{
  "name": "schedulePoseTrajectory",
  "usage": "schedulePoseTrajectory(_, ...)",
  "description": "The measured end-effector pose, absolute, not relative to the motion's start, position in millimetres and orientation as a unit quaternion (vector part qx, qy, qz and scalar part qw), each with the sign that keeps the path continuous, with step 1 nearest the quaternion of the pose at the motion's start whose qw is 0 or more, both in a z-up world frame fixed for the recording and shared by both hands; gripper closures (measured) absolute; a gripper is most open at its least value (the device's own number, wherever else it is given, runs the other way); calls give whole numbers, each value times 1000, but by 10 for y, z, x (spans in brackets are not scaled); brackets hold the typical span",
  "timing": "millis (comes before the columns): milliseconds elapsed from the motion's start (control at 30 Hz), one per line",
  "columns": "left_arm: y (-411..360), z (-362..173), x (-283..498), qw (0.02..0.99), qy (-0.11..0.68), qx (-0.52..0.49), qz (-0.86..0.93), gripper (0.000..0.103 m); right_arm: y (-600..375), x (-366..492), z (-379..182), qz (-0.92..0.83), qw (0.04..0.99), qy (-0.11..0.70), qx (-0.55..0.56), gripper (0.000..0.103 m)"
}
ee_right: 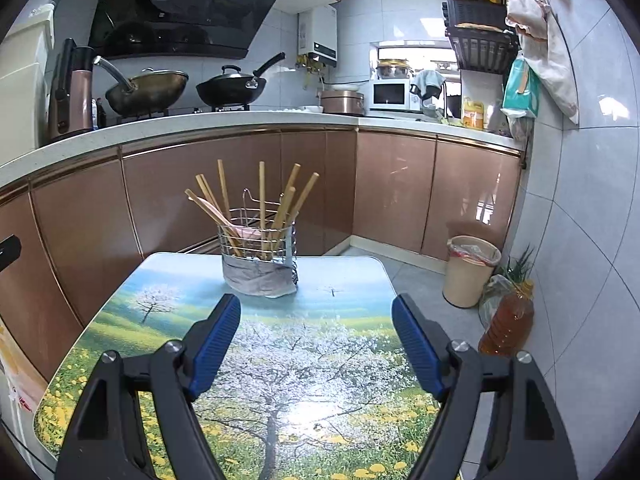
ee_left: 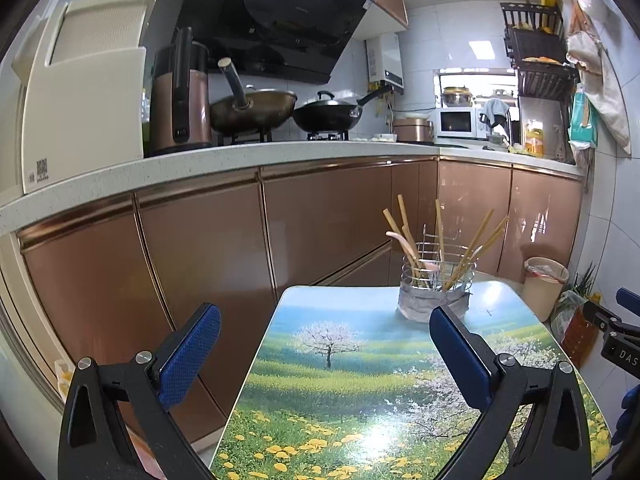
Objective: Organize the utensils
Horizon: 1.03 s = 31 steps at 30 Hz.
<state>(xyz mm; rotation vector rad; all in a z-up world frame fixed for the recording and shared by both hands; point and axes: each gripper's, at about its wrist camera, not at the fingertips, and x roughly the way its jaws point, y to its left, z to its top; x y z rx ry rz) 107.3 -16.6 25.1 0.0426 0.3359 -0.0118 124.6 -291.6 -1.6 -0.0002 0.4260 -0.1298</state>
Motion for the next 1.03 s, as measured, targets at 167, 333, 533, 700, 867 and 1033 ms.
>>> schedulePoseTrajectory(167,-126,192,1156,984,178,16,-6,0,-2990,1287,-67,-75,975,211,3,26)
schedulePoseTrajectory(333,-133,165,1209,983,183,19,-6,0,-3058,1318,-106,-82,974,212,6,25)
schedulePoseTrajectory(533,-152,156,1240,983,184,21,-8,0,-3107,1328,-119,-87,974,210,9,25)
schedulePoseTrajectory(700,-162,157,1227,983,183,19,-10,0,-3117,1314,-123,-89,974,209,6,25)
schedulePoseTrajectory(867,-143,159,1223,983,183,14,-11,0,-3119,1292,-113,-91,974,206,3,25)
schedulePoseTrajectory(1033,-133,178,1203,983,180,10,-12,0,-3112,1250,-74,-94,975,200,-1,25)
